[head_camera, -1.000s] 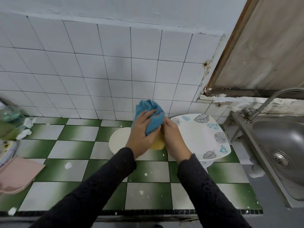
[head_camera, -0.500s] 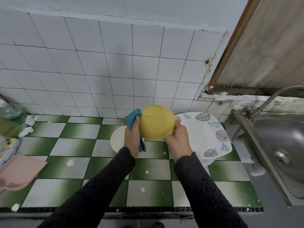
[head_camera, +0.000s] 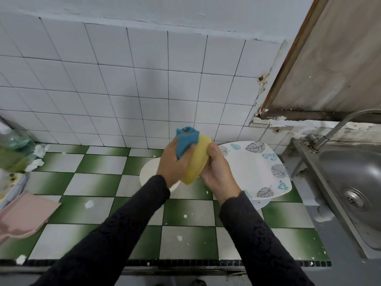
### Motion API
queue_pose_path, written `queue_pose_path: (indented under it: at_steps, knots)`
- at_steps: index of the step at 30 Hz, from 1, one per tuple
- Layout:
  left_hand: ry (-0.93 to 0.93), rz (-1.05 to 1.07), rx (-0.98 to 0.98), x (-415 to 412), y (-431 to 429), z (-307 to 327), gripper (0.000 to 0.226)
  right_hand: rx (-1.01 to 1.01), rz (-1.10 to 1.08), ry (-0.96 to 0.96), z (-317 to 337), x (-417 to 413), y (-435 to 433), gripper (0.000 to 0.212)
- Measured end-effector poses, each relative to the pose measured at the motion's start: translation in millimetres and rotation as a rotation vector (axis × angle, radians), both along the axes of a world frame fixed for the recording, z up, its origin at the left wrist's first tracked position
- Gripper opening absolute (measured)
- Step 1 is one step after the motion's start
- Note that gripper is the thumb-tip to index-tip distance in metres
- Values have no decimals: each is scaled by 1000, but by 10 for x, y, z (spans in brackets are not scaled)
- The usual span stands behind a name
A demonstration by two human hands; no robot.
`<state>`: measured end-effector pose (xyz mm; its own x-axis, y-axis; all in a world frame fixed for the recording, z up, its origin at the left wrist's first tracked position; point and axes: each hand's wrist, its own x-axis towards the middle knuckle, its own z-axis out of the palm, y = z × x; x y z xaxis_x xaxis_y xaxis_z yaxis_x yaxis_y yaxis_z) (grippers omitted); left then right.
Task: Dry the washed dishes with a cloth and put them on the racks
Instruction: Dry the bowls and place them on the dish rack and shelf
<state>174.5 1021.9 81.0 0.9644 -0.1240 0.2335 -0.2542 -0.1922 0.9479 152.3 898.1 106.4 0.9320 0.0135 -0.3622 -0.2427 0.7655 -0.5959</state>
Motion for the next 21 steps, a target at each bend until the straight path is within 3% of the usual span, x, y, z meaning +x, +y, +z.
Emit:
queue_pose_path:
  at_steps: [3, 7, 9, 13, 15, 17, 21]
  knots:
    - [184, 29, 20, 66, 31, -10, 43, -89, 32, 11, -11, -17, -8, 24]
    - [-208, -60, 239, -44, -11, -119, 49, -231, 76, -44, -3, 26, 14, 28]
    - [-273, -65, 266, -19, -25, -101, 50, -370, 113, -54, -5, 52, 11, 28]
    - [174, -19, -29, 93, 69, 30, 50, -574, 123, -53, 36, 71, -100, 27]
    - [293, 5, -129, 112, 134, 43, 51, -491, 66, -11, 53, 90, -198, 23]
    - [311, 23, -202, 56, 168, 31, 33, -351, 15, 76, 61, 107, -252, 23]
    - [383, 119, -322, -15, 123, -93, 32, -7, -128, 212, 51, 124, -246, 17]
